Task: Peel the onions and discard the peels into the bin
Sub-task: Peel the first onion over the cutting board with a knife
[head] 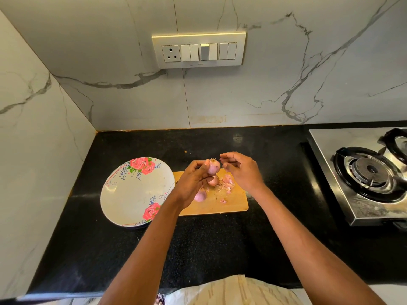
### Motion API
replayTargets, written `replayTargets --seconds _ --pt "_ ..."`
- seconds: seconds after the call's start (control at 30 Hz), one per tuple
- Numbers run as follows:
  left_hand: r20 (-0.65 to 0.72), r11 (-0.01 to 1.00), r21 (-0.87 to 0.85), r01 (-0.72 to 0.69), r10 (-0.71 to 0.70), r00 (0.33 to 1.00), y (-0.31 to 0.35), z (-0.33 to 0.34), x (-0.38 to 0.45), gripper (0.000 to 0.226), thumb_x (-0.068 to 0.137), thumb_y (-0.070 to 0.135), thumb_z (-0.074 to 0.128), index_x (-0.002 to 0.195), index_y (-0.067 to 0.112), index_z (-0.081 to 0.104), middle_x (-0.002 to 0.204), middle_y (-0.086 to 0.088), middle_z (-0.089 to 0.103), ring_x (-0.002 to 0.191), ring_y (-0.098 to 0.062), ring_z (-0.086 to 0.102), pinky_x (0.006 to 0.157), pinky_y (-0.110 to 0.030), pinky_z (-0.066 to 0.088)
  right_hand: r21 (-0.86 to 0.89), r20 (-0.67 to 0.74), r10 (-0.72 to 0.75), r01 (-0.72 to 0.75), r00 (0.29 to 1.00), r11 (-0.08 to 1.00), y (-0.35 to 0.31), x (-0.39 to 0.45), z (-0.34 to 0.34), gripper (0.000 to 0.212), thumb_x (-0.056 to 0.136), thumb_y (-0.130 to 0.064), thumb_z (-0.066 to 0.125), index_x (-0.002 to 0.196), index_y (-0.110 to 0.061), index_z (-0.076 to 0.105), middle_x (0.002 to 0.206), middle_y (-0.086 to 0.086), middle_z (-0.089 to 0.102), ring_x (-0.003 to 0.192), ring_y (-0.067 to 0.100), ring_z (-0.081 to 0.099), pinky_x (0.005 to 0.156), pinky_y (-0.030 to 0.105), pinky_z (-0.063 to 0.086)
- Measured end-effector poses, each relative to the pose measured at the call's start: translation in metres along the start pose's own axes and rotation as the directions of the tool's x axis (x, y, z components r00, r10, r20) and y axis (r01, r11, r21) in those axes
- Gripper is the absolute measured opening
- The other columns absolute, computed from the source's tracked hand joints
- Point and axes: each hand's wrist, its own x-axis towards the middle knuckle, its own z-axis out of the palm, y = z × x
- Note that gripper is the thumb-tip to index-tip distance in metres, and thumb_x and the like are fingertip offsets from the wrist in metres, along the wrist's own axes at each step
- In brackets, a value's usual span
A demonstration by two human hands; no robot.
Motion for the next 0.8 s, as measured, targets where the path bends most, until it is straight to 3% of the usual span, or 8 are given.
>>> replayTargets --seconds 0.17,0.3,0.37,0.57,0.7,0.8 --pt "-0.066 0.998 -0.067 -0.003 -0.002 0.998 0.002 -0.002 0.004 0.034 0.103 0.044 0.05 0.127 0.02 0.055 0.126 -0.006 0.064 0.114 -0.022 0.067 0.103 -0.037 0.053 0.118 0.119 -0.053 0.039 0.992 0.992 -0.01 -0.008 0.001 0.032 0.096 -0.024 0.07 0.128 -0.026 0.067 0.117 -0.02 0.069 0.107 -0.011 0.063 0.087 0.005 0.048" --pt "-0.091 0.998 0.012 -0.055 0.055 0.994 -0.002 0.002 0.006 0.033 0.103 0.046 0.049 0.126 0.024 0.055 0.122 -0.001 0.066 0.11 -0.019 0.069 0.097 -0.033 0.057 0.088 0.075 -0.101 0.094 0.992 0.992 -0.012 -0.013 0.005 0.027 0.094 -0.032 0.073 0.121 -0.028 0.072 0.113 -0.02 0.071 0.105 -0.006 0.065 0.087 0.01 0.051" --pt "-0.089 0.998 -0.003 -0.059 0.059 0.994 0.0 0.004 0.004 0.028 0.103 0.042 0.051 0.123 0.023 0.057 0.117 0.001 0.069 0.106 -0.017 0.07 0.089 -0.027 0.058 0.075 0.045 -0.107 0.103 0.993 0.992 -0.012 -0.013 0.004 0.024 0.093 -0.03 0.074 0.118 -0.029 0.073 0.108 -0.022 0.071 0.103 -0.007 0.065 0.085 0.009 0.051" --pt "-0.088 0.998 -0.021 -0.054 0.052 0.995 -0.002 0.002 0.004 0.024 0.102 0.034 0.055 0.122 0.021 0.059 0.118 -0.002 0.07 0.103 -0.016 0.072 0.086 -0.025 0.058 0.03 0.057 -0.123 0.121 0.991 0.992 -0.01 -0.014 0.002 0.025 0.093 -0.025 0.073 0.118 -0.027 0.075 0.103 -0.028 0.068 0.101 -0.009 0.065 0.083 0.008 0.051" --pt "-0.066 0.999 -0.027 -0.028 0.026 0.997 -0.005 0.001 0.003 0.026 0.102 0.038 0.053 0.122 0.022 0.059 0.122 -0.004 0.068 0.11 -0.023 0.07 0.097 -0.034 0.057 -0.016 0.021 -0.125 0.125 0.992 0.992 -0.005 -0.014 0.001 0.029 0.096 -0.01 0.068 0.112 -0.033 0.075 0.099 -0.031 0.066 0.098 -0.012 0.064 0.083 0.006 0.049" --pt "-0.069 0.999 -0.047 -0.024 0.02 0.997 -0.006 0.001 0.003 0.025 0.101 0.038 0.054 0.12 0.022 0.059 0.12 -0.004 0.069 0.109 -0.024 0.07 0.099 -0.036 0.056 -0.004 0.037 -0.118 0.118 0.992 0.993 -0.005 -0.014 0.001 0.026 0.097 -0.014 0.068 0.115 -0.031 0.074 0.102 -0.031 0.067 0.101 -0.013 0.062 0.083 0.004 0.047"
